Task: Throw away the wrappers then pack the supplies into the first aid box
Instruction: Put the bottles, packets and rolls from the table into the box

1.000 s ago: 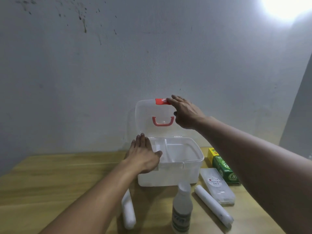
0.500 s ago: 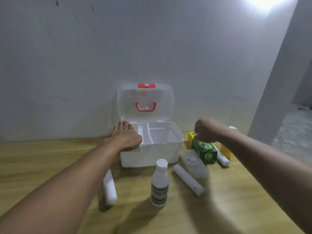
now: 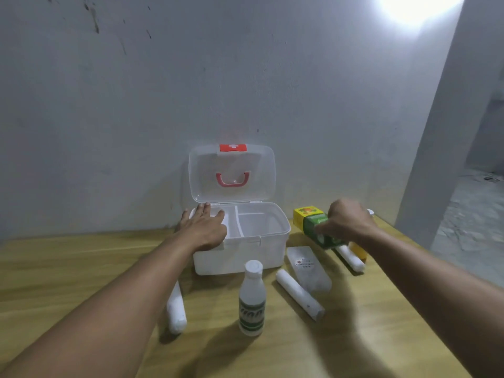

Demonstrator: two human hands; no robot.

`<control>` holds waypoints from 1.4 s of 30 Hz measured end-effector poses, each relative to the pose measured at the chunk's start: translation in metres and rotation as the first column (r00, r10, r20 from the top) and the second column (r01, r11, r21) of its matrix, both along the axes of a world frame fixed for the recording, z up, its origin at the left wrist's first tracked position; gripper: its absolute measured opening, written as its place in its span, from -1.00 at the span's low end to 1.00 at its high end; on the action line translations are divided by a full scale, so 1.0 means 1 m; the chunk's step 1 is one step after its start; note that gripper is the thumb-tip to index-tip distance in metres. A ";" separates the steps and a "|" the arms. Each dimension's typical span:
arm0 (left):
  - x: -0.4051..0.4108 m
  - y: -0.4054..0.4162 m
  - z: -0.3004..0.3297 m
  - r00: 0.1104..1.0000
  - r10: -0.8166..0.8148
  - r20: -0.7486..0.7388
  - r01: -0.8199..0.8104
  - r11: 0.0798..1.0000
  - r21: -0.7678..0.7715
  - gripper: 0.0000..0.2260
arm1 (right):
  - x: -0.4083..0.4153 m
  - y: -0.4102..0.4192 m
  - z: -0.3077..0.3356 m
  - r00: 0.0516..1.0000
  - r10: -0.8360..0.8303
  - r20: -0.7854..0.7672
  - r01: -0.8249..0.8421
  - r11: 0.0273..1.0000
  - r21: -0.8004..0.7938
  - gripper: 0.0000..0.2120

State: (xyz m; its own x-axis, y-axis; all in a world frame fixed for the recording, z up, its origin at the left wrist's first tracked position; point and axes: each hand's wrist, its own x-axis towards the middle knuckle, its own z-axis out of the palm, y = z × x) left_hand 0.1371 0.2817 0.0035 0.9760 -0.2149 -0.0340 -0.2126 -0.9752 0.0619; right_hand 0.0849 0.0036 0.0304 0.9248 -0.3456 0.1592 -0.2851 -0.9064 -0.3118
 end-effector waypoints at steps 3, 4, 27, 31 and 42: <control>0.000 0.000 0.000 1.000 -0.001 0.004 0.001 1.000 -0.006 -0.48 | 0.002 0.005 0.028 0.995 0.046 0.091 -0.047 0.999 0.005 -0.63; 0.000 0.000 0.000 1.000 -0.002 0.006 0.002 1.000 -0.008 -0.48 | 0.002 0.010 0.038 0.991 0.077 0.113 -0.077 0.997 -0.002 -0.64; 0.004 0.001 -0.007 0.999 -0.016 0.042 0.017 1.000 -0.007 -0.49 | 0.072 0.116 -0.009 0.826 0.530 -0.192 -0.540 0.842 0.004 -0.67; 0.003 0.002 -0.007 0.999 -0.014 0.034 0.014 1.000 -0.008 -0.49 | 0.071 0.112 -0.010 0.838 0.532 -0.125 -0.530 0.847 0.052 -0.74; 0.003 -0.003 0.006 0.997 -0.052 0.052 0.046 0.995 0.094 -0.48 | 0.012 0.058 0.011 0.989 0.148 -0.006 -0.148 0.989 0.031 -0.87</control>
State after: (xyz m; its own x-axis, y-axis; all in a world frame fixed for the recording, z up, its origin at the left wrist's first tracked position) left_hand 0.1398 0.2783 0.0098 0.9654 -0.2609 -0.0035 -0.2608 -0.9645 -0.0409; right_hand 0.0967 0.0612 0.0419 0.9674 -0.2096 0.1425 -0.1514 -0.9288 -0.3382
